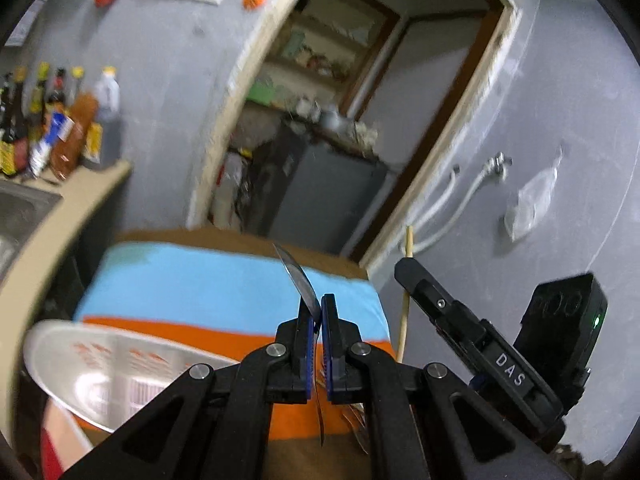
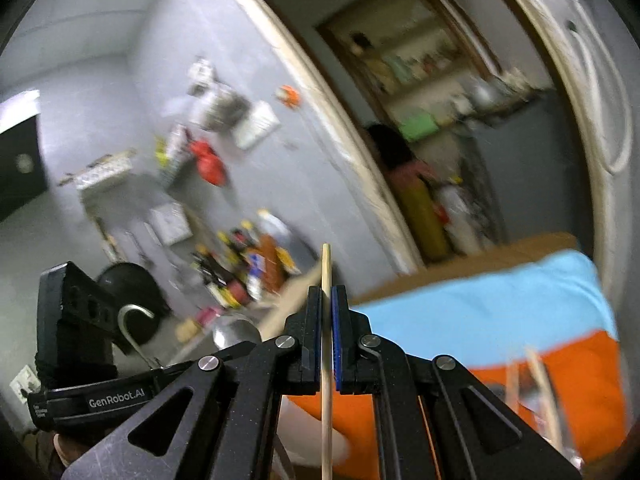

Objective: Organize utensils
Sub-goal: 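Lift the knife with the left tool while the right tool carries the chopstick toward the caddy, then open the left tool over the caddy while the right tool drops the chopstick in, then move both tools back to the utensils on the cloth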

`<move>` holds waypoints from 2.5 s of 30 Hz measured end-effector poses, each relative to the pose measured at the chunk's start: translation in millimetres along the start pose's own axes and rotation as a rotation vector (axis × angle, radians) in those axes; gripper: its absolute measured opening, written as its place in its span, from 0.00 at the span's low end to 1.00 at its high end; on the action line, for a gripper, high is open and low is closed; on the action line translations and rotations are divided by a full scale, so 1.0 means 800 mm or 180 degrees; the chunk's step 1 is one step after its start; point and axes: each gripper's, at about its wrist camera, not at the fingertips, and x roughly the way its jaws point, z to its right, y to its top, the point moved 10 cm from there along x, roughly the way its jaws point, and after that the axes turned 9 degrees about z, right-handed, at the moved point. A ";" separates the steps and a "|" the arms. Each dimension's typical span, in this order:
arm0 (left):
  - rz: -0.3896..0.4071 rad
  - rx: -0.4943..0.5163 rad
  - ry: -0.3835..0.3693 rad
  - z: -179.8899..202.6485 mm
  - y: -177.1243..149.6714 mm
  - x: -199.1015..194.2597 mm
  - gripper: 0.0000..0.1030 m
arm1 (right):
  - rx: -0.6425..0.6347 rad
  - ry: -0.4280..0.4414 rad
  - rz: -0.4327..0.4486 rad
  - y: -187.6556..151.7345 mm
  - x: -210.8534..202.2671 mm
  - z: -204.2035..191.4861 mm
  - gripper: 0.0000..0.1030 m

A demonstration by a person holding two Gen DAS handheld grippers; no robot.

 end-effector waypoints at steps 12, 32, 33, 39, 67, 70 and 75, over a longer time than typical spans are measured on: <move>0.0466 0.0204 0.0693 -0.131 0.066 -0.049 0.04 | -0.0197 0.0477 0.0288 -0.027 0.089 -0.117 0.04; 0.0494 0.0433 0.1128 -0.181 -0.001 -0.011 0.04 | -0.0753 0.0154 0.0370 -0.053 0.104 -0.101 0.04; 0.0476 0.0436 0.1132 -0.181 -0.004 -0.010 0.04 | -0.0752 0.0150 0.0347 -0.055 0.103 -0.101 0.04; 0.0350 0.0376 0.1100 -0.178 -0.017 -0.011 0.04 | -0.0698 0.0099 0.0208 -0.072 0.101 -0.091 0.05; 0.0885 0.0491 0.1327 -0.068 0.003 -0.040 1.00 | -0.0899 -0.0643 0.0214 0.021 -0.018 0.004 0.99; 0.0980 0.0612 0.1283 -0.035 0.002 -0.035 1.00 | -0.0963 -0.0749 0.0297 0.045 -0.042 0.019 0.99; 0.1032 0.0742 0.1180 0.015 -0.009 -0.020 1.00 | -0.1078 -0.0932 0.0380 0.080 -0.081 0.050 0.99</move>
